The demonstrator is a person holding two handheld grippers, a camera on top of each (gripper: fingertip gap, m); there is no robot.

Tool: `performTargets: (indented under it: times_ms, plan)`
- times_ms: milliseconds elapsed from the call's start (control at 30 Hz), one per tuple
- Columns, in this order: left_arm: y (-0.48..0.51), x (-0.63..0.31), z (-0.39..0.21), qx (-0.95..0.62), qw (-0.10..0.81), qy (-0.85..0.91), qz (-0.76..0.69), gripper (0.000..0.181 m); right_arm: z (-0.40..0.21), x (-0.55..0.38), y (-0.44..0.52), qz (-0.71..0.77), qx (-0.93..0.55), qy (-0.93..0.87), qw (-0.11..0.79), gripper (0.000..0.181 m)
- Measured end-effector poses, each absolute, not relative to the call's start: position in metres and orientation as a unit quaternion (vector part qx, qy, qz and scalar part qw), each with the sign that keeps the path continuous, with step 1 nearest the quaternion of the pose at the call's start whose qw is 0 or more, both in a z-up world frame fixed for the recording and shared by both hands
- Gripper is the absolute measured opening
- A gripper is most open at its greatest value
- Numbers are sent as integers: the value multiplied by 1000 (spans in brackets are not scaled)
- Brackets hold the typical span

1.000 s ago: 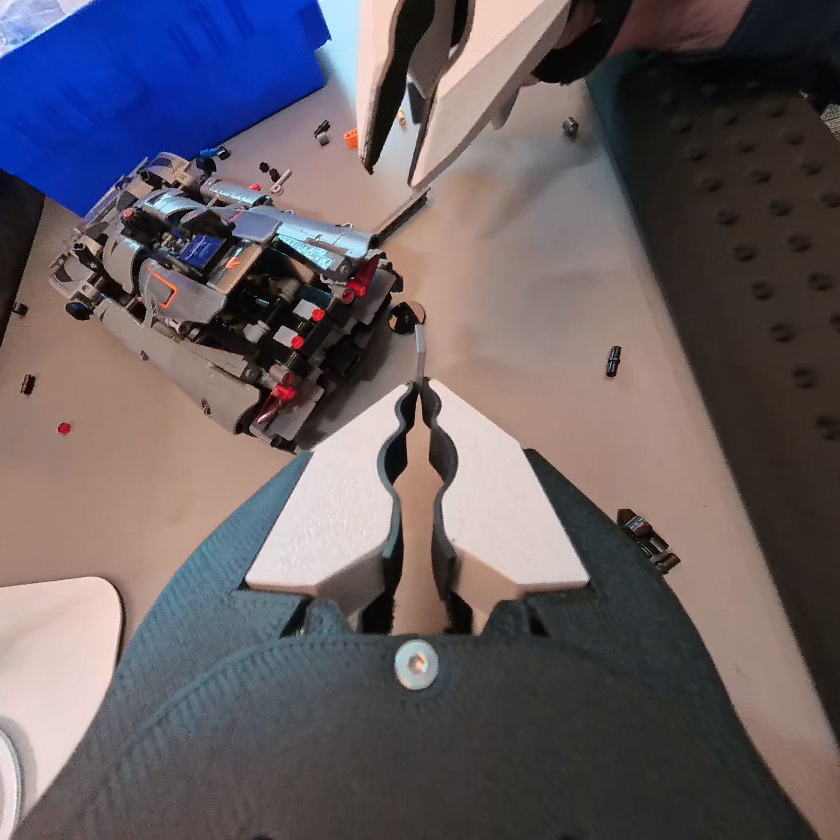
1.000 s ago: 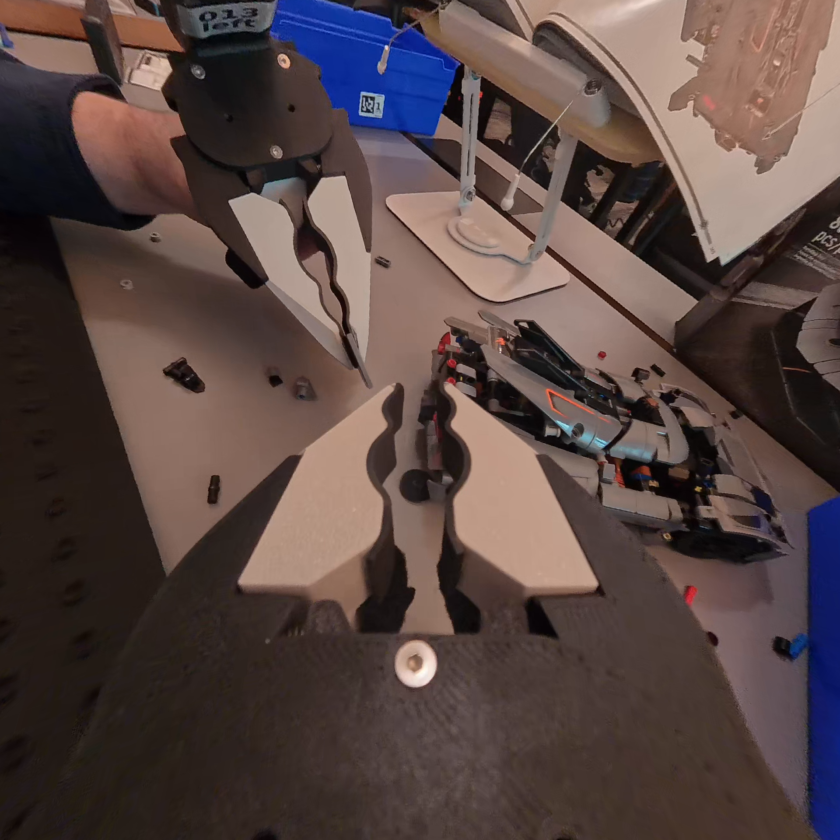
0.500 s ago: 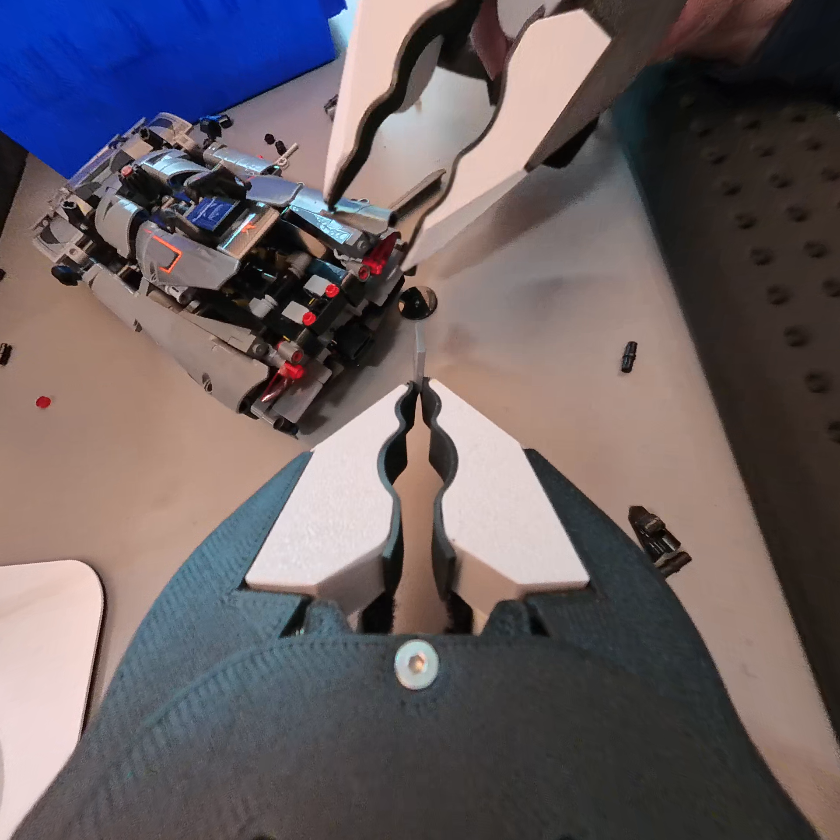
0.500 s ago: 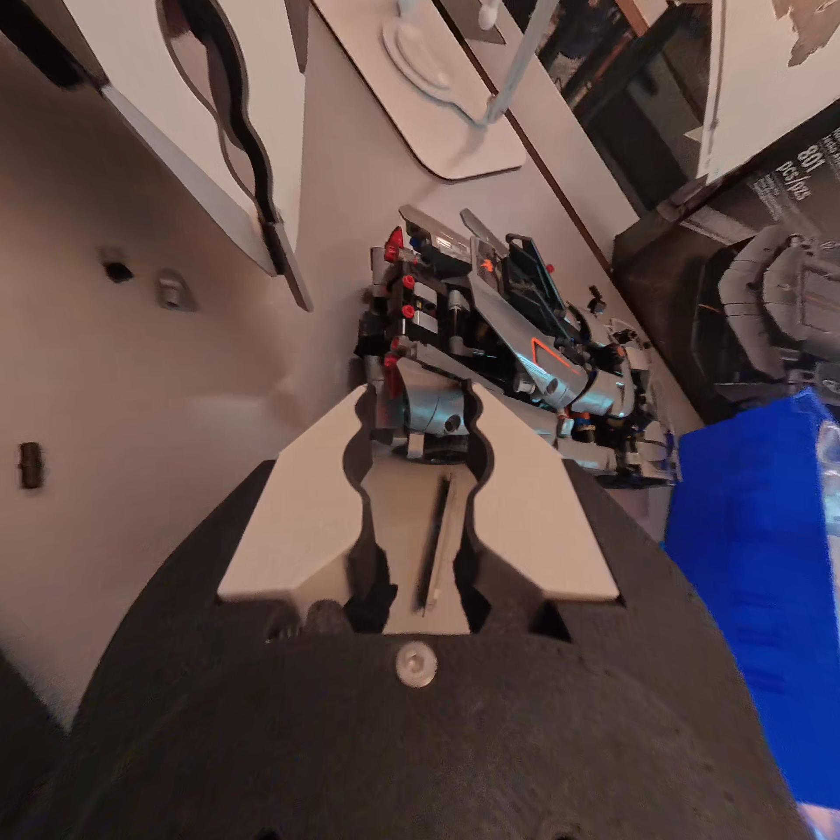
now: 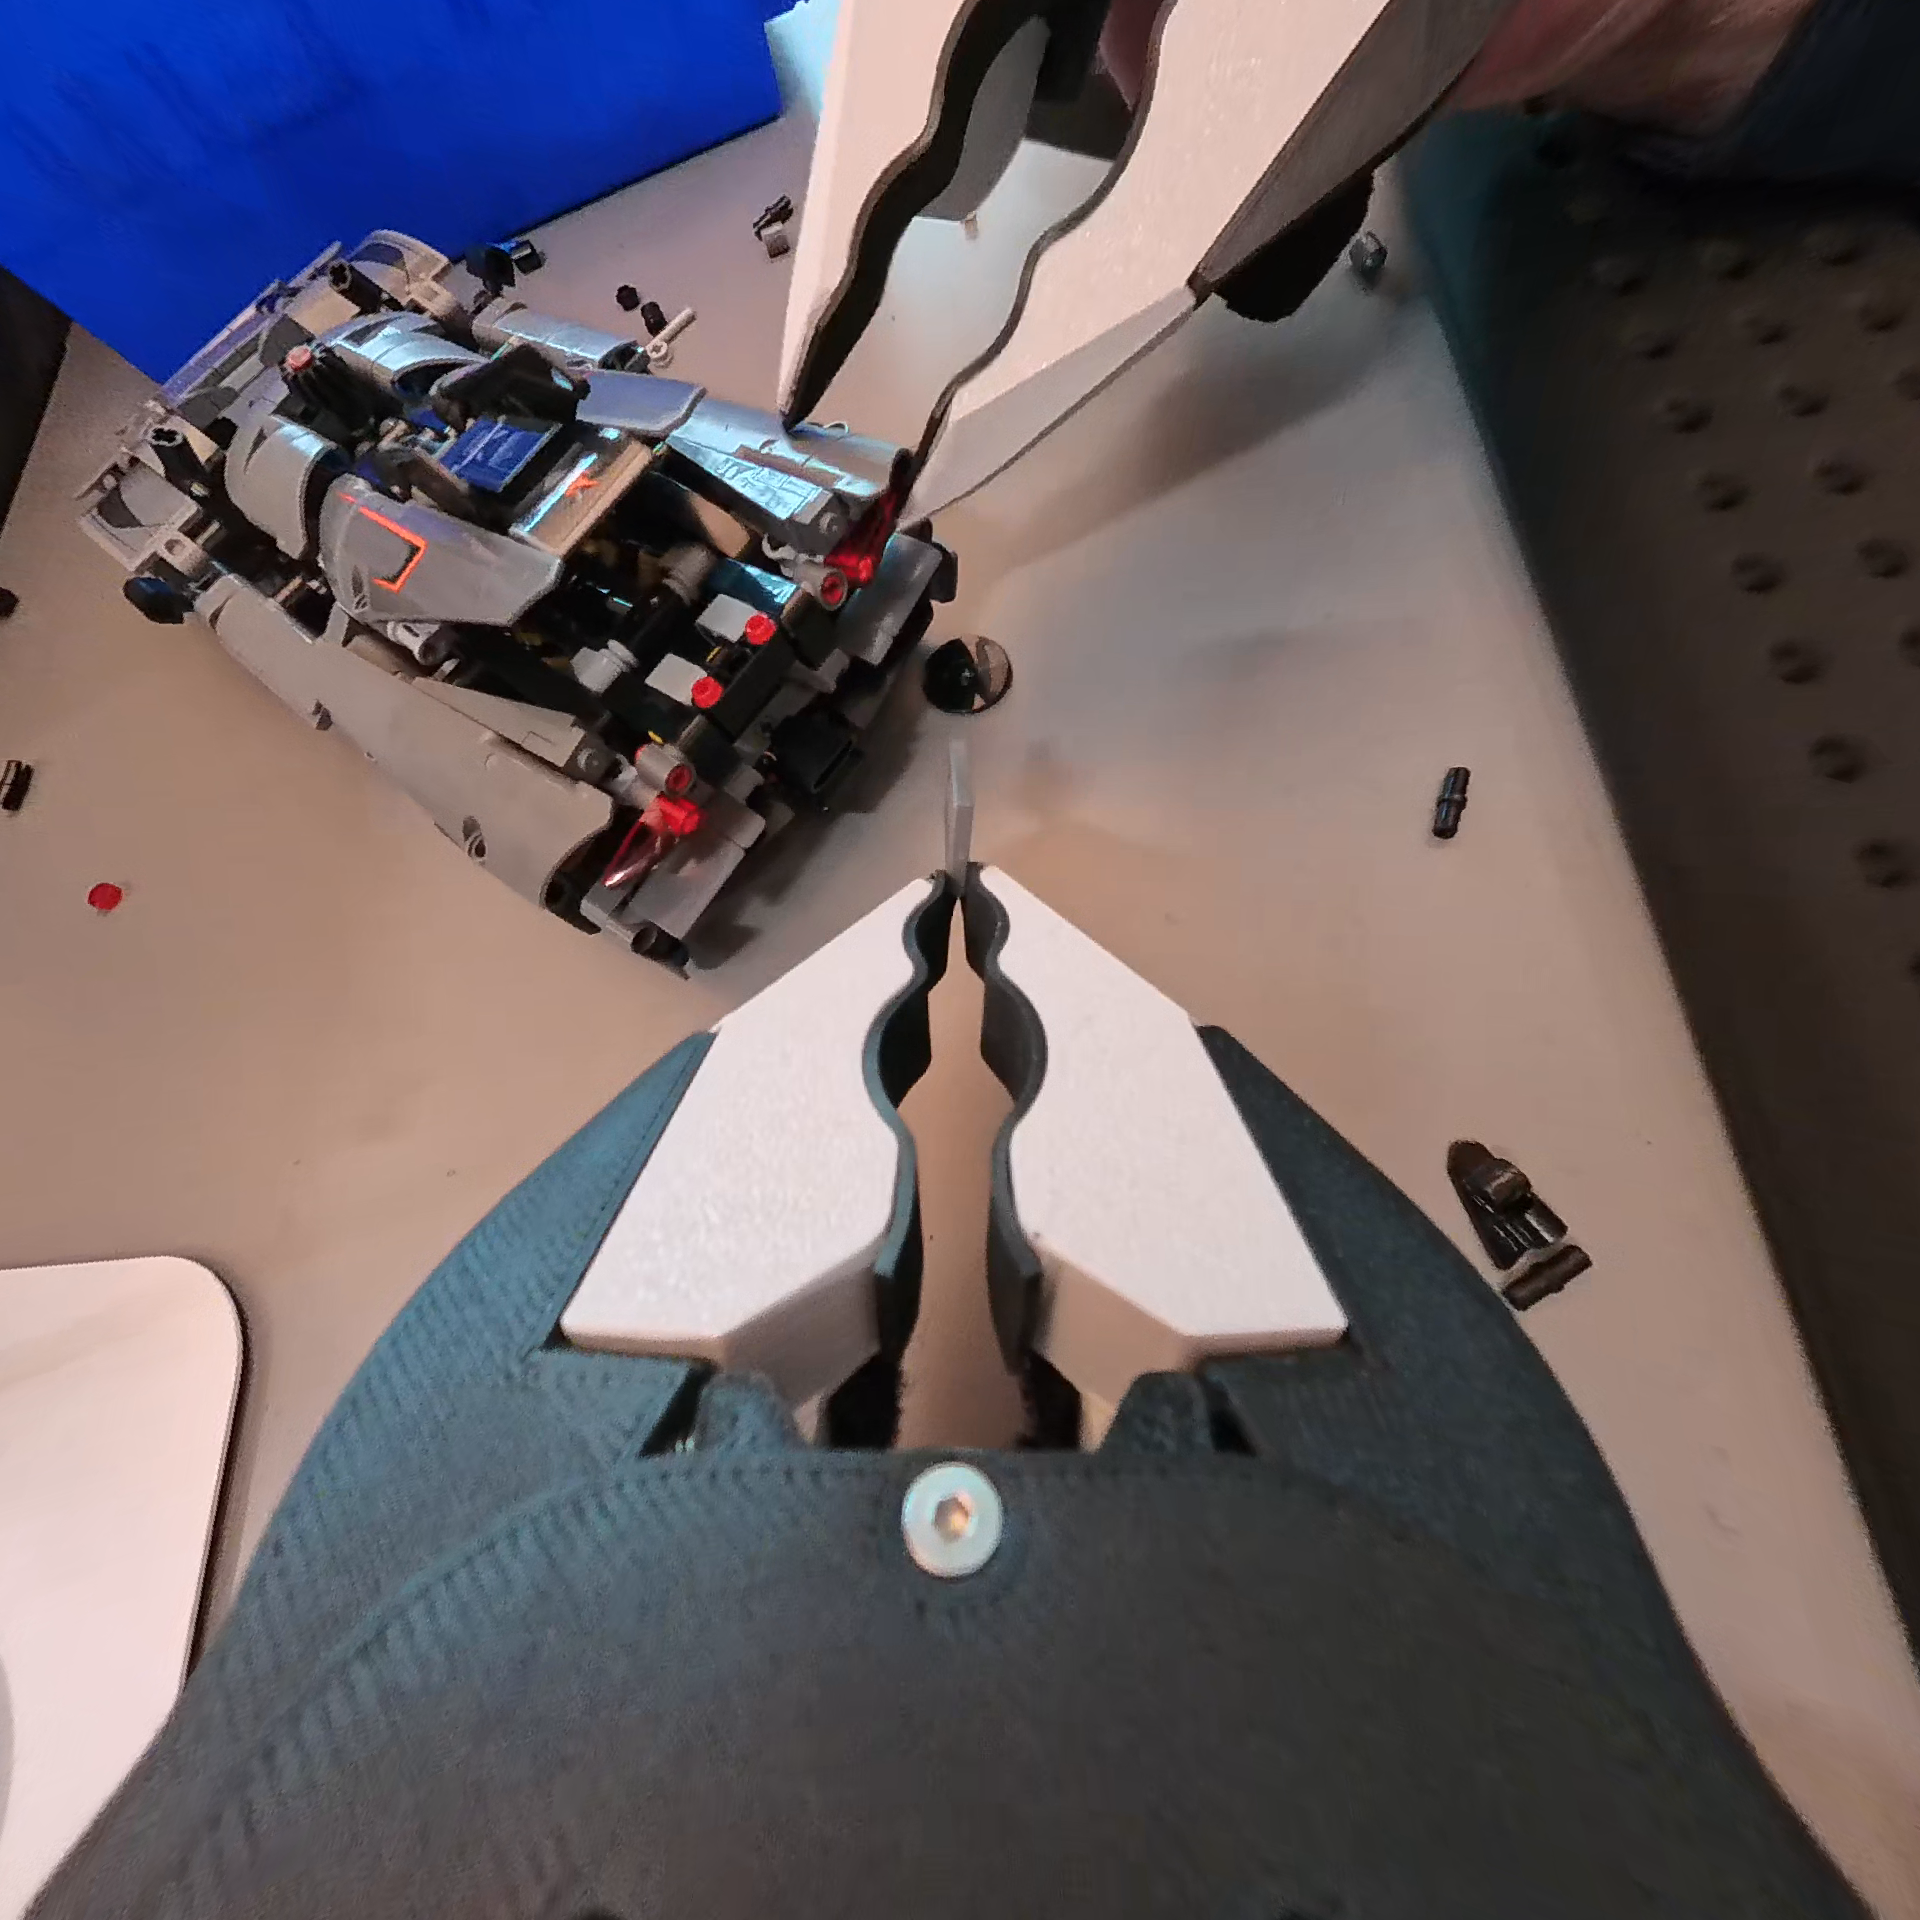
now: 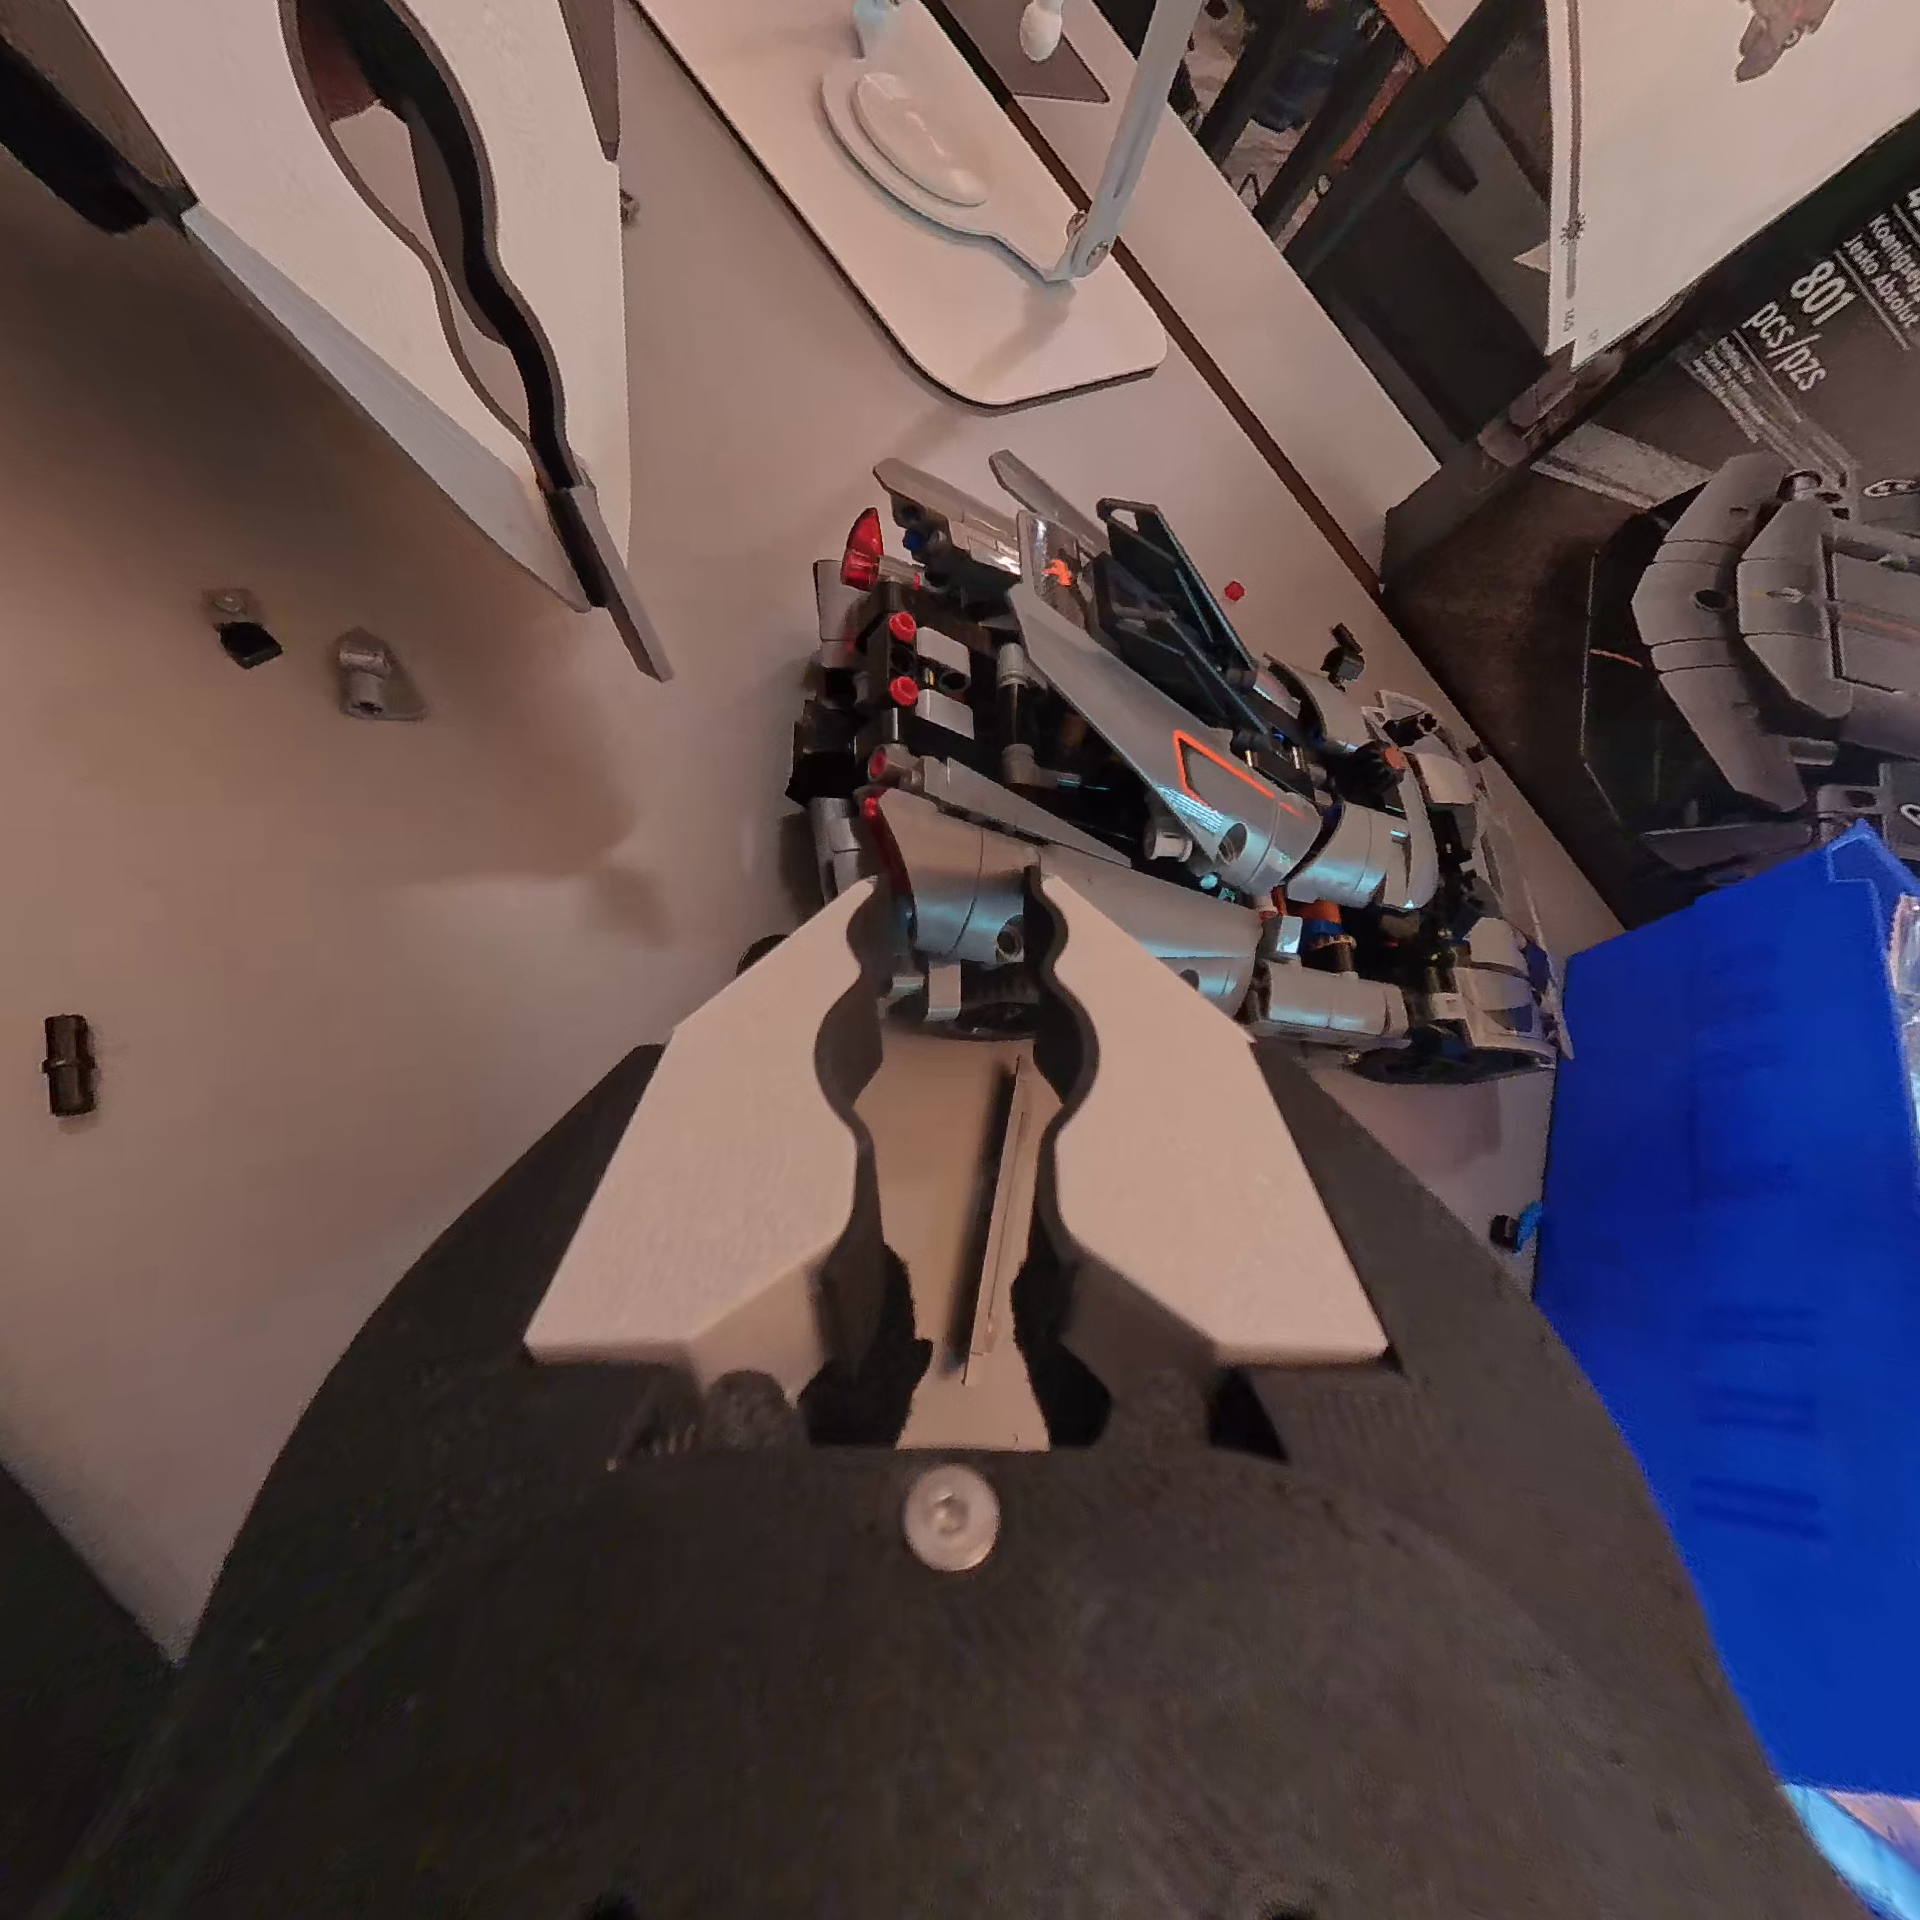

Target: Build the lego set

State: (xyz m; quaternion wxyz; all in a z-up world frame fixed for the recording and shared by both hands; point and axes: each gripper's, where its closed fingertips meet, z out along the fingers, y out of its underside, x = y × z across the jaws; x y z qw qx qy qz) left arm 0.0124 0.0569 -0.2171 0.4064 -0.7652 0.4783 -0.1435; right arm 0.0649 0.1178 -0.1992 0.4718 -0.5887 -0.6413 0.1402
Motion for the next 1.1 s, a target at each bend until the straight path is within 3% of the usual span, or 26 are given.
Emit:
performTargets:
  times_ms: [1100]
  plan:
    - [57,10,-222,-771,396,476,-149,0,-198,69,119,150,-592,-635,474,20]
